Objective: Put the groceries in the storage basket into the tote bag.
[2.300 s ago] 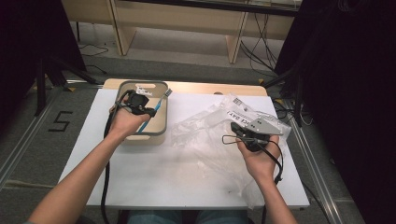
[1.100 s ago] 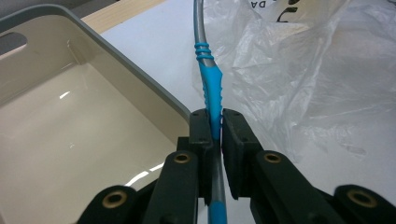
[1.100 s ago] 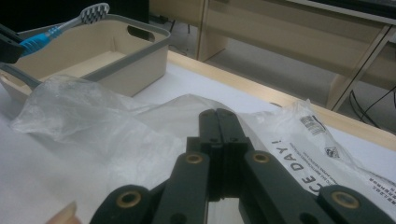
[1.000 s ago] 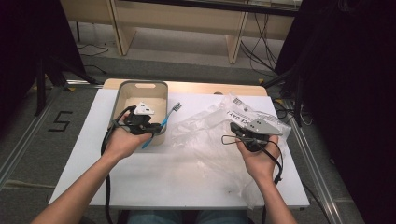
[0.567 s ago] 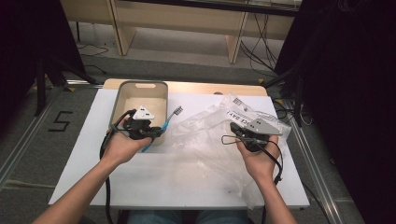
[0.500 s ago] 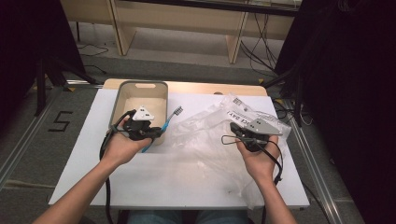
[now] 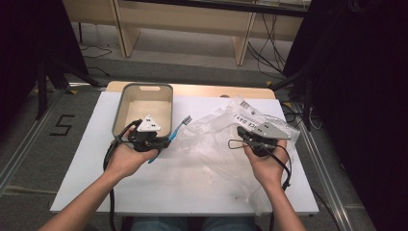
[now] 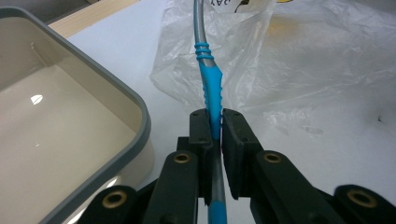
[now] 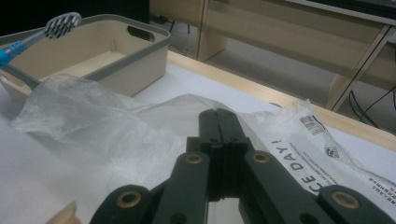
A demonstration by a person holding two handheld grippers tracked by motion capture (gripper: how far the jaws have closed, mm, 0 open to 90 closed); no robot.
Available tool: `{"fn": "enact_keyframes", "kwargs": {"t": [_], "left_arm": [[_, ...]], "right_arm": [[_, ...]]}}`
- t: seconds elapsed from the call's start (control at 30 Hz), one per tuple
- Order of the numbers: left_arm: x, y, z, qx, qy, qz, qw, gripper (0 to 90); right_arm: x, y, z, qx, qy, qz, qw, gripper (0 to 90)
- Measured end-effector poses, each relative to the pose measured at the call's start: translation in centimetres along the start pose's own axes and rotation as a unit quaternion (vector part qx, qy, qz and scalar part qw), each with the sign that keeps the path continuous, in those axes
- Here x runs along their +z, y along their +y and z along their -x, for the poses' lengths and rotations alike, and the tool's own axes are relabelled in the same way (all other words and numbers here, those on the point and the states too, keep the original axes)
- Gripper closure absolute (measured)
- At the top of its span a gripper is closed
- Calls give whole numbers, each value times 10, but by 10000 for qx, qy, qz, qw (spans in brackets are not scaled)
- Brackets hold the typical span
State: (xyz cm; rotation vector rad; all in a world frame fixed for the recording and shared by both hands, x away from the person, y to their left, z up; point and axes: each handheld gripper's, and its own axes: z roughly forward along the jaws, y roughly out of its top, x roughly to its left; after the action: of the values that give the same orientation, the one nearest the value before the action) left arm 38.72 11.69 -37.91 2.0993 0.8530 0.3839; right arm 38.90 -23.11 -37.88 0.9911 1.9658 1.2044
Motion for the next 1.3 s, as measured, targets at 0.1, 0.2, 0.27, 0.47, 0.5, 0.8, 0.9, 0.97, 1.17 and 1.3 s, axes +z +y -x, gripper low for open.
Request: {"fn": "enact_keyframes", "kwargs": {"t": [0.1,0.2,0.27,0.47,0.5,0.8,0.9,0.97,1.17,1.3], "left_arm": [[0,-1,2,27,-20,-15,10000,825],[1,-3,7,66,-62,-43,9999,825],[1,-4,10,90,-80,-43,9999,825],[2,-4,17,183,-153,-82,9997,825],[3,-4,19,177,-158,-70,9997,825],[10,-6,27,283,-265,-191,9991,825],[14,-6,32,303,-301,-208,9989,825],[16,-6,34,353,-319,-243,9986,825],[23,-7,42,416,-400,-310,9979,825],[26,-7,46,455,-443,-357,9973,825]], "right_arm": [[0,0,0,-2,-2,4,10000,900],[0,0,0,2,-5,2,10000,900],[0,0,0,0,1,10,10000,900],[0,0,0,4,-1,6,10000,900],[0,0,0,-1,0,9,10000,900],[0,0,0,4,2,10,10000,900],[0,0,0,3,2,15,10000,900],[0,0,0,9,1,12,10000,900],[0,0,-1,7,0,11,10000,900],[0,0,-1,1,9,11,10000,900]]}}
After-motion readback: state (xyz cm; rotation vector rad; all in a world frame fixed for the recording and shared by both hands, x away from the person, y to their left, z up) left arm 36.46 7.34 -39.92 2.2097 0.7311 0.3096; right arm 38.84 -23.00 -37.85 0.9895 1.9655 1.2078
